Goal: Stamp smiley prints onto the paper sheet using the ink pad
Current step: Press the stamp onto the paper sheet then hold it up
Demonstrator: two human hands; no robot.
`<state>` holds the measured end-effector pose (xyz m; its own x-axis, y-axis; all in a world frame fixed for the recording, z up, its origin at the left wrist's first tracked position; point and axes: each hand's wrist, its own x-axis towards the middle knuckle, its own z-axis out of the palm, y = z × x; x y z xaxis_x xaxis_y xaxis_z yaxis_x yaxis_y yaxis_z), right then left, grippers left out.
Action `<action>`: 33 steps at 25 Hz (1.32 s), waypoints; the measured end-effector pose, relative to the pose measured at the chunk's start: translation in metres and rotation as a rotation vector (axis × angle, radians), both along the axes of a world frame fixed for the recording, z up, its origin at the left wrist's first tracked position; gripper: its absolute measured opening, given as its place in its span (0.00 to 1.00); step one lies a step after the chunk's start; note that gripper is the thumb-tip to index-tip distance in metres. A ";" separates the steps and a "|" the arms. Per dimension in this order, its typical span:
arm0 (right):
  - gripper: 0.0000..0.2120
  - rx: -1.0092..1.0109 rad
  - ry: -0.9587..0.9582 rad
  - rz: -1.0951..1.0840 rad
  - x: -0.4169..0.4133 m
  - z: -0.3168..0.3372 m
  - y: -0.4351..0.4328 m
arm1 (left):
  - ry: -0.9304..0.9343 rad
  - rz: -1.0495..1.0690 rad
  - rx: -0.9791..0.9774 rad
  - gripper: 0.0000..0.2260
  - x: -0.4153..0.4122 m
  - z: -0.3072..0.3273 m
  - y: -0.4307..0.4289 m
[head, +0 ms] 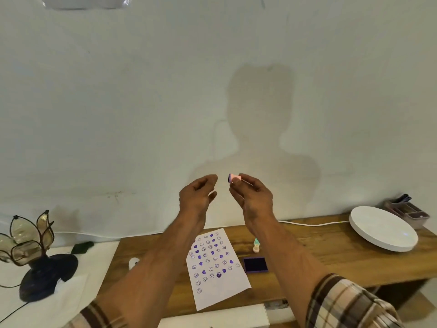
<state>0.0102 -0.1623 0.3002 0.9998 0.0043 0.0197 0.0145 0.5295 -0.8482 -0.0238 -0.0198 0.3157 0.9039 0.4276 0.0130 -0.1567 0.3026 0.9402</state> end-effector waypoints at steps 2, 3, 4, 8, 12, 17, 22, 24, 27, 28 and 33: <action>0.16 -0.018 -0.041 -0.008 -0.005 0.013 -0.002 | -0.014 -0.023 0.030 0.09 -0.005 0.014 -0.005; 0.16 -0.024 -0.059 -0.006 -0.008 0.016 -0.002 | -0.017 -0.034 0.041 0.11 -0.008 0.017 -0.007; 0.16 -0.025 -0.072 0.002 -0.011 0.018 -0.003 | -0.018 -0.043 0.048 0.11 -0.010 0.019 -0.008; 0.16 -0.104 -0.115 0.008 -0.017 0.018 -0.007 | -0.026 -0.081 0.078 0.11 -0.014 0.020 -0.009; 0.15 -0.170 -0.144 -0.001 -0.014 0.020 -0.010 | -0.028 -0.091 0.121 0.08 -0.013 0.024 -0.011; 0.13 -0.218 -0.188 -0.010 -0.013 0.024 -0.015 | -0.031 -0.103 0.168 0.09 -0.013 0.029 -0.020; 0.12 -0.266 -0.216 -0.020 -0.012 0.024 -0.021 | -0.023 -0.125 0.168 0.05 -0.012 0.029 -0.024; 0.11 -0.315 -0.225 -0.016 -0.010 0.024 -0.025 | -0.035 -0.143 0.167 0.07 -0.011 0.026 -0.022; 0.12 -0.378 -0.240 0.036 -0.006 0.023 -0.034 | -0.032 -0.161 0.229 0.12 -0.010 0.020 -0.020; 0.13 -0.402 -0.248 0.055 -0.005 0.021 -0.036 | -0.025 -0.158 0.275 0.13 -0.009 0.017 -0.020; 0.13 -0.493 -0.234 0.081 0.002 0.003 -0.044 | 0.023 -0.145 0.429 0.14 -0.002 -0.004 -0.021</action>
<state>0.0120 -0.2067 0.3033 0.9652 0.1459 0.2172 0.2077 0.0775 -0.9751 -0.0253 -0.0408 0.3118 0.9563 0.2566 0.1402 -0.1187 -0.0975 0.9881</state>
